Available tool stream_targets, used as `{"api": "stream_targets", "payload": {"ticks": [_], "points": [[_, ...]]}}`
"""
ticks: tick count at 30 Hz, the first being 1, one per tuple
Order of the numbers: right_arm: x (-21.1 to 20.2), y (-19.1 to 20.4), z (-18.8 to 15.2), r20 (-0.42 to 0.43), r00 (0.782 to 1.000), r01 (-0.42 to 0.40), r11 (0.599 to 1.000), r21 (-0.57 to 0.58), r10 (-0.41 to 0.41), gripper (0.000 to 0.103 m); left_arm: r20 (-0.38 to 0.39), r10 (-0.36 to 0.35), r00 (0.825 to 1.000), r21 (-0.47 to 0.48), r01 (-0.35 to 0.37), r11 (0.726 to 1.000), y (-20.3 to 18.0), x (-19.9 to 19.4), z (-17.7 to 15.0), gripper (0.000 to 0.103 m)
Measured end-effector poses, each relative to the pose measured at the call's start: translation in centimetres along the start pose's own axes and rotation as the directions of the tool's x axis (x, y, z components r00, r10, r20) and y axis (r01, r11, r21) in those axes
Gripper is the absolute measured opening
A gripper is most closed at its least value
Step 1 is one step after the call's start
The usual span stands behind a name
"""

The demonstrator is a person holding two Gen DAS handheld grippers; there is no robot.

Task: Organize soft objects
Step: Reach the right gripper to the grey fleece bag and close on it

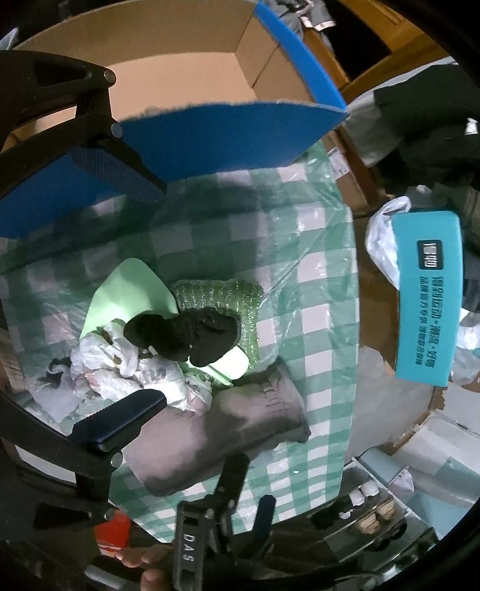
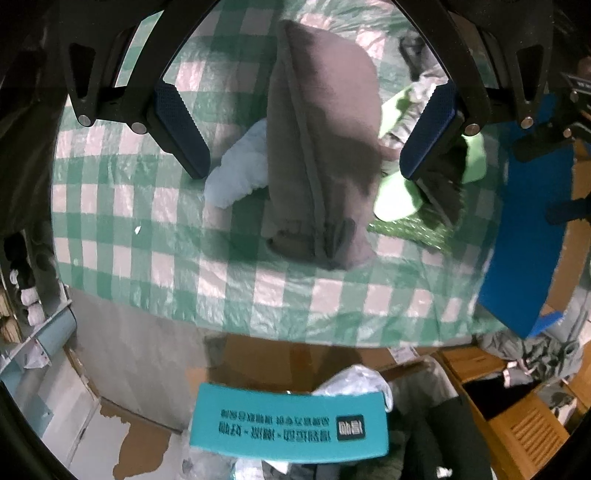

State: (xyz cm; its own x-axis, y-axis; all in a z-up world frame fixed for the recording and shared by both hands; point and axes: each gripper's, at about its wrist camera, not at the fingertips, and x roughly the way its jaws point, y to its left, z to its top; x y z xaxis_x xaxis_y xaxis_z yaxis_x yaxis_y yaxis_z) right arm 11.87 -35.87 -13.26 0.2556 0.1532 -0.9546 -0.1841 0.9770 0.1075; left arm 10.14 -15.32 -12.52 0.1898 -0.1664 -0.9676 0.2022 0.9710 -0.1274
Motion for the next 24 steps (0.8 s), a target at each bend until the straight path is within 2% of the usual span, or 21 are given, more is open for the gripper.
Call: {"api": "stream_targets", "payload": {"ticks": [5, 15, 24], "points": [[1.8, -0.2, -0.2, -0.030, 0.999, 0.013, 1.000, -0.001, -0.013, 0.101, -0.016, -0.017, 1.000, -0.017, 0.017, 1.000, -0.1, 1.0, 0.4, 0.103], [4.5, 0.2, -0.5, -0.084, 0.996, 0.015, 0.999, -0.033, -0.017, 0.101, -0.039, -0.003, 0.999, 0.025, 0.004, 1.000, -1.5, 3.1, 1.1, 0.103], [5.8, -0.4, -1.0, -0.129, 0.992, 0.012, 1.000, -0.004, -0.013, 0.100, -0.062, -0.020, 0.998, 0.018, 0.021, 1.000, -1.4, 5.0, 1.1, 0.100]]}}
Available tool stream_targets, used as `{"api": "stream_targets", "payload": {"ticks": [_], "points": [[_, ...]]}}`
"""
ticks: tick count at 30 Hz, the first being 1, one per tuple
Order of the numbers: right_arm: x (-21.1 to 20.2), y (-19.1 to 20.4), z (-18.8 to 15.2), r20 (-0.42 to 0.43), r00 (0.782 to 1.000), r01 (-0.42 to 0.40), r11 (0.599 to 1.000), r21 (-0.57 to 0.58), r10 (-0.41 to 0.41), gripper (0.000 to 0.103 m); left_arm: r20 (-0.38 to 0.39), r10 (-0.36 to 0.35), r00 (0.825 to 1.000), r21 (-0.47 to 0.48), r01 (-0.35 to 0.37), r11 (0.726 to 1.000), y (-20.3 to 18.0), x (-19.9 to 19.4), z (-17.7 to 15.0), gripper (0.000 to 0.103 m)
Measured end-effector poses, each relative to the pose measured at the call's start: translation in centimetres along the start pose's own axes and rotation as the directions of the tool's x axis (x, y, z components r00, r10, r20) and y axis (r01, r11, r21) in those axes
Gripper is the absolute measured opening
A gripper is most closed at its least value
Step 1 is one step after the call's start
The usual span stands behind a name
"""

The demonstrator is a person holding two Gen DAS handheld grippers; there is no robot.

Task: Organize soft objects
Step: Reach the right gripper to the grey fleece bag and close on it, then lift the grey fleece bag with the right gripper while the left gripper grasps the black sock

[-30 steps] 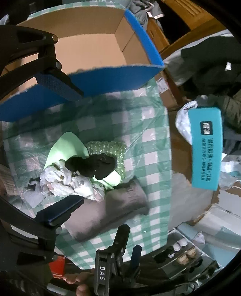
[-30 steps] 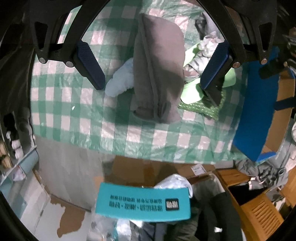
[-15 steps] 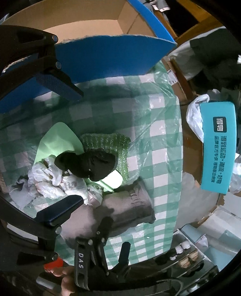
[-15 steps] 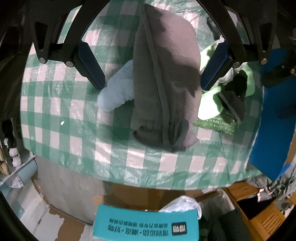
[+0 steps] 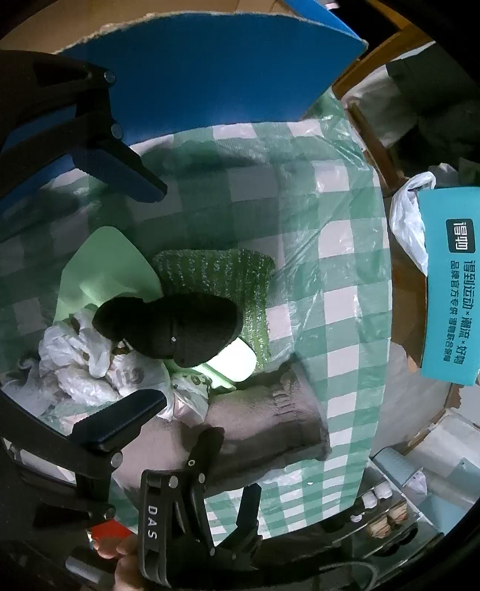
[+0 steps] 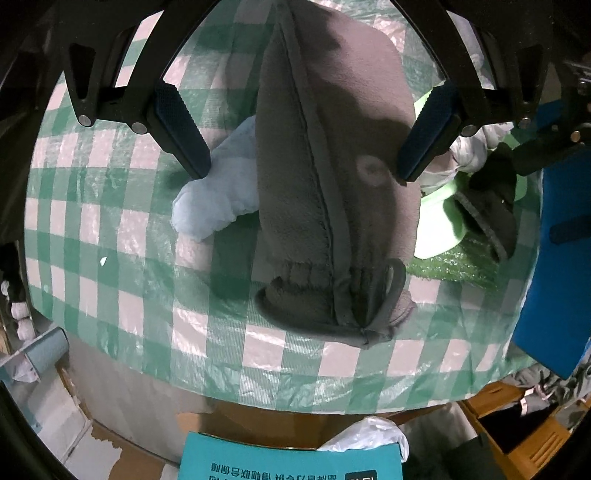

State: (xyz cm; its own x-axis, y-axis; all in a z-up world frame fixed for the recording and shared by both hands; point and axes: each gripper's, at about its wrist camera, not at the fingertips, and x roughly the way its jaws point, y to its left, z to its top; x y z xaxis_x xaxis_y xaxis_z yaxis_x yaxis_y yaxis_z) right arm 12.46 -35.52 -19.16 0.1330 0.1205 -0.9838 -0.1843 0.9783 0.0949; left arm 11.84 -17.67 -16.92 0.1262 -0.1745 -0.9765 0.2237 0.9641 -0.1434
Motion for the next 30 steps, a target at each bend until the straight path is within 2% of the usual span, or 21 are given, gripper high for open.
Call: {"api": "stream_targets", "payload": {"ticks": [1, 5, 7, 8, 9, 11, 12, 14, 17, 24, 27, 28, 30], "points": [[0.0, 0.1, 0.0, 0.001, 1.000, 0.000, 1.000, -0.001, 0.000, 0.099, -0.001, -0.002, 1.000, 0.001, 0.002, 1.000, 0.0, 0.1, 0.0, 0.095], [-0.3, 0.2, 0.0, 0.028, 1.000, 0.004, 1.000, -0.017, -0.004, 0.082, -0.019, -0.020, 1.000, -0.008, 0.020, 1.000, 0.1, 0.8, 0.0, 0.076], [-0.4, 0.3, 0.0, 0.036, 0.999, -0.003, 1.000, -0.020, 0.004, 0.075, -0.027, -0.022, 0.999, -0.008, 0.021, 1.000, 0.1, 1.1, 0.1, 0.072], [-0.5, 0.3, 0.1, 0.038, 0.999, -0.004, 1.000, -0.020, 0.004, 0.068, -0.029, -0.024, 0.999, -0.007, 0.024, 1.000, 0.1, 1.3, 0.1, 0.070], [-0.6, 0.3, 0.1, 0.045, 0.999, 0.007, 1.000, -0.022, -0.006, 0.053, -0.030, -0.032, 0.999, -0.008, 0.032, 0.999, 0.2, 1.4, 0.0, 0.068], [-0.9, 0.1, 0.1, 0.061, 0.998, 0.031, 0.999, -0.027, -0.029, 0.038, -0.025, -0.047, 0.999, -0.011, 0.047, 0.999, 0.2, 1.4, -0.1, 0.058], [-1.0, -0.1, 0.2, 0.062, 0.998, 0.011, 1.000, -0.026, -0.009, 0.032, -0.027, -0.062, 0.998, -0.013, 0.062, 0.998, 0.1, 1.4, -0.1, 0.055], [-1.5, -0.2, 0.2, 0.061, 0.998, -0.016, 1.000, -0.024, 0.017, 0.029, -0.026, -0.082, 0.996, -0.011, 0.081, 0.997, 0.0, 1.3, -0.1, 0.043], [-1.9, -0.2, 0.1, 0.064, 0.998, -0.028, 0.999, -0.030, 0.030, 0.025, -0.022, -0.094, 0.995, -0.007, 0.094, 0.996, -0.2, 0.9, -0.2, 0.030], [-3.3, -0.4, -0.6, 0.081, 0.994, -0.070, 0.997, -0.013, 0.071, 0.016, 0.007, -0.083, 0.997, 0.012, 0.083, 0.997, -0.2, -0.3, -0.5, 0.024], [-4.1, -0.4, -1.0, 0.101, 0.992, -0.080, 0.997, -0.007, 0.080, 0.015, 0.015, -0.085, 0.996, 0.012, 0.084, 0.996, -0.1, -0.8, -0.9, 0.017], [-4.5, -0.4, -1.1, 0.108, 0.991, -0.082, 0.997, -0.005, 0.082, 0.015, 0.017, -0.087, 0.996, 0.013, 0.087, 0.996, 0.0, -1.0, -1.0, 0.008], [-5.0, -0.4, -1.2, 0.119, 0.989, -0.086, 0.996, -0.001, 0.086, 0.015, 0.024, -0.091, 0.996, 0.015, 0.091, 0.996, 0.1, -1.5, -1.3, 0.008]]}}
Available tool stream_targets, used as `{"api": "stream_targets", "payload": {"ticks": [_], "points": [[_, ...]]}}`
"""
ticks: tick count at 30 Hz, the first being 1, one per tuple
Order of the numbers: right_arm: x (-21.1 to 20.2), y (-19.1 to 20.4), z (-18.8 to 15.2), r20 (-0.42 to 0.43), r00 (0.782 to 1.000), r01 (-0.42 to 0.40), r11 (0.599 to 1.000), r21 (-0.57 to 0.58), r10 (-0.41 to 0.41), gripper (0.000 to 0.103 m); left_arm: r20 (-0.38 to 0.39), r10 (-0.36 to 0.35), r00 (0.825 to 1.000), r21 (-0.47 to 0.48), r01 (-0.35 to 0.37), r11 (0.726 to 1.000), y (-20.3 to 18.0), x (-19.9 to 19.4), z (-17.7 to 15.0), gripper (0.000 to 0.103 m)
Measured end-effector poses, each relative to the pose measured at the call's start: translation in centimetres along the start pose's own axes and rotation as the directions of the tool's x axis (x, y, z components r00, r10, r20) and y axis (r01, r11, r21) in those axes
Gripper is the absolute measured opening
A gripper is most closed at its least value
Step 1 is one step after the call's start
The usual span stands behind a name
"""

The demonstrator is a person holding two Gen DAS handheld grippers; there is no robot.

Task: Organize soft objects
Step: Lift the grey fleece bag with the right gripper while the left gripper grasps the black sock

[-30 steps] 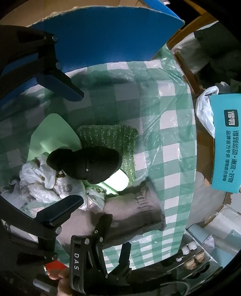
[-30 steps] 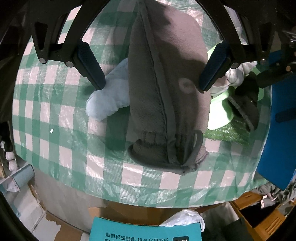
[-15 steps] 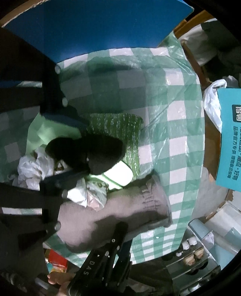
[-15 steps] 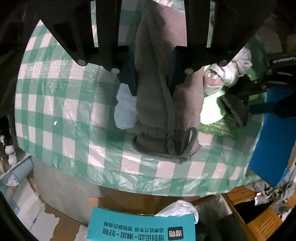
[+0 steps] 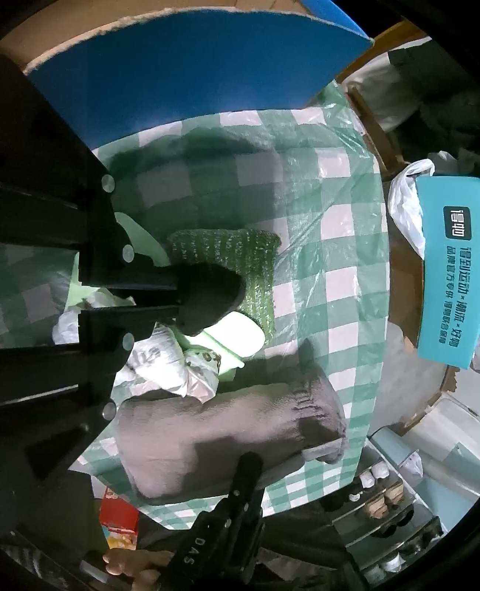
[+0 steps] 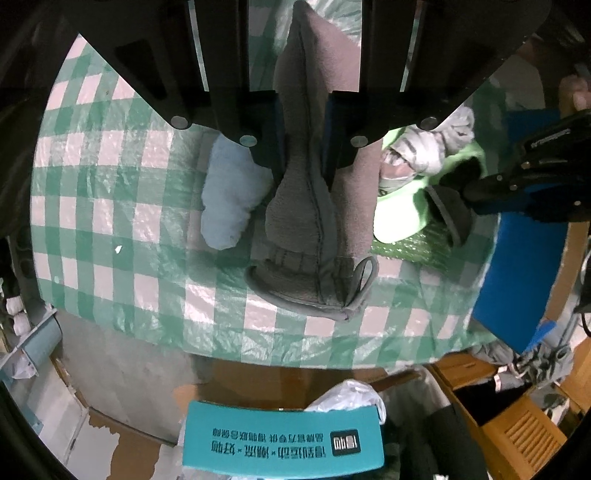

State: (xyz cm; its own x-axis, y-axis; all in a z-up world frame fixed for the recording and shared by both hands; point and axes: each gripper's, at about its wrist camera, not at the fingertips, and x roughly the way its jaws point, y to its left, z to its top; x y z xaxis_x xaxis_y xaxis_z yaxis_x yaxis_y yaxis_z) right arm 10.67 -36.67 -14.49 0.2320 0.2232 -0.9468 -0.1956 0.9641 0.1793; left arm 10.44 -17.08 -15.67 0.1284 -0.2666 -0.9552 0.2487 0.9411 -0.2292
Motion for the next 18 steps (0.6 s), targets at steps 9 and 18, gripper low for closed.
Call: {"api": "stream_targets", "payload": {"ticks": [9, 18], "points": [[-2.7, 0.8, -0.5, 0.044, 0.999, -0.013, 1.000, 0.005, 0.012, 0.015, 0.023, -0.016, 1.000, 0.031, 0.015, 0.999, -0.2, -1.3, -0.6, 0.007], [-4.3, 1.3, -1.0, 0.075, 0.997, -0.006, 1.000, 0.014, 0.005, 0.015, 0.015, 0.047, 0.999, 0.056, -0.048, 0.997, -1.2, -0.1, -0.3, 0.039]]}}
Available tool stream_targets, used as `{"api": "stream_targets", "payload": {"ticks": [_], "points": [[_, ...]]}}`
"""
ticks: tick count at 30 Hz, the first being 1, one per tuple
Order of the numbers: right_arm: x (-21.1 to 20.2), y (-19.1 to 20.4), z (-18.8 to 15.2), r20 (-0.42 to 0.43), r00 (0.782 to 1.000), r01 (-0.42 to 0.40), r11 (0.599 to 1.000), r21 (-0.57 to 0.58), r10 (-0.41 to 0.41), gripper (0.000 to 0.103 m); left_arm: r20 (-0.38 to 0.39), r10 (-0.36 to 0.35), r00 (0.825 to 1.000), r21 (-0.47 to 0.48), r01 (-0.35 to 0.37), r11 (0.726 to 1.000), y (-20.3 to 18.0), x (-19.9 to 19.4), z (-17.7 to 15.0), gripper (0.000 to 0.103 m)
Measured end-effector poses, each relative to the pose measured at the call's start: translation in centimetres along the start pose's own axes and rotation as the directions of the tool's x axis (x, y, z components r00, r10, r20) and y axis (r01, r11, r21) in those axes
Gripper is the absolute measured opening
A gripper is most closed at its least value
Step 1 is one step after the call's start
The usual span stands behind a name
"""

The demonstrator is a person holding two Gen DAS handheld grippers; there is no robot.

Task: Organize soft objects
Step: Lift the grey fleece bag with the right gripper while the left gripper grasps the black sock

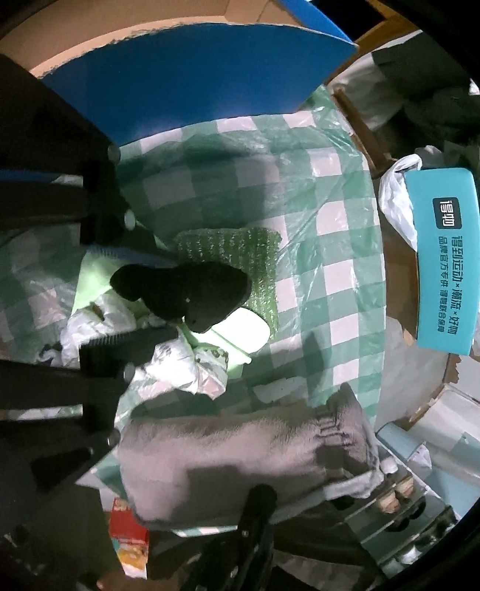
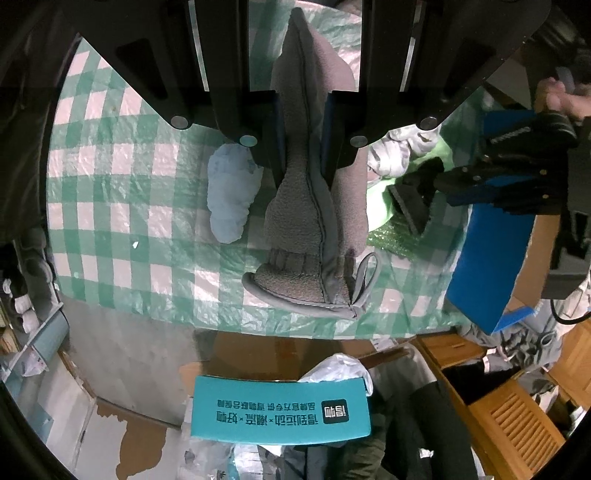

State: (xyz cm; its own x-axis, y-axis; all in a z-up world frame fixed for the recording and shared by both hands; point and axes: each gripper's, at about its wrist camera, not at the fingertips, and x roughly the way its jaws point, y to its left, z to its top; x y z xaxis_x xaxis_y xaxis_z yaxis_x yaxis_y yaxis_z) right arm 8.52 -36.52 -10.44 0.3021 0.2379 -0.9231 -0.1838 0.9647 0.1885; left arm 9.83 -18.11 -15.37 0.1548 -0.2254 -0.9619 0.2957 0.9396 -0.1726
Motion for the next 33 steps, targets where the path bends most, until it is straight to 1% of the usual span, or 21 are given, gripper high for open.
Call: {"api": "stream_targets", "payload": {"ticks": [2, 9, 13, 15, 17, 20, 26, 33], "points": [[-0.1, 0.0, -0.1, 0.000, 1.000, -0.004, 1.000, 0.006, 0.004, 0.015, 0.002, 0.004, 1.000, 0.004, -0.004, 1.000, 0.0, 0.4, 0.1, 0.043], [0.7, -0.4, -0.5, -0.023, 1.000, -0.010, 1.000, 0.013, 0.011, 0.015, -0.051, 0.021, 0.998, 0.020, -0.020, 1.000, -0.2, 2.6, 1.0, 0.043], [1.3, -0.3, -0.6, -0.037, 0.999, -0.004, 1.000, -0.001, 0.004, 0.015, -0.059, 0.030, 0.998, 0.058, -0.027, 0.998, -0.9, 3.2, 1.1, 0.036], [1.4, -0.3, -0.5, -0.040, 0.999, -0.005, 1.000, -0.006, 0.004, 0.015, -0.056, 0.032, 0.998, 0.071, -0.028, 0.997, -0.9, 3.2, 1.1, 0.035], [1.5, -0.3, -0.6, -0.041, 0.999, -0.007, 1.000, -0.009, 0.006, 0.015, -0.053, 0.026, 0.998, 0.069, -0.022, 0.997, -0.8, 3.1, 1.0, 0.032], [1.3, -0.1, -0.5, -0.033, 0.999, -0.004, 1.000, -0.021, 0.003, 0.015, -0.039, 0.017, 0.999, 0.056, -0.015, 0.998, -0.4, 2.8, 0.9, 0.030], [0.8, 0.1, -0.4, -0.019, 1.000, -0.002, 0.999, -0.032, 0.002, 0.015, -0.028, 0.003, 1.000, 0.046, -0.002, 0.999, -0.1, 1.9, 0.5, 0.029], [-0.3, 0.3, -0.4, 0.003, 1.000, 0.009, 0.999, -0.043, -0.009, 0.015, 0.027, 0.020, 0.999, 0.057, -0.022, 0.998, -0.5, -0.8, 0.1, 0.029]]}}
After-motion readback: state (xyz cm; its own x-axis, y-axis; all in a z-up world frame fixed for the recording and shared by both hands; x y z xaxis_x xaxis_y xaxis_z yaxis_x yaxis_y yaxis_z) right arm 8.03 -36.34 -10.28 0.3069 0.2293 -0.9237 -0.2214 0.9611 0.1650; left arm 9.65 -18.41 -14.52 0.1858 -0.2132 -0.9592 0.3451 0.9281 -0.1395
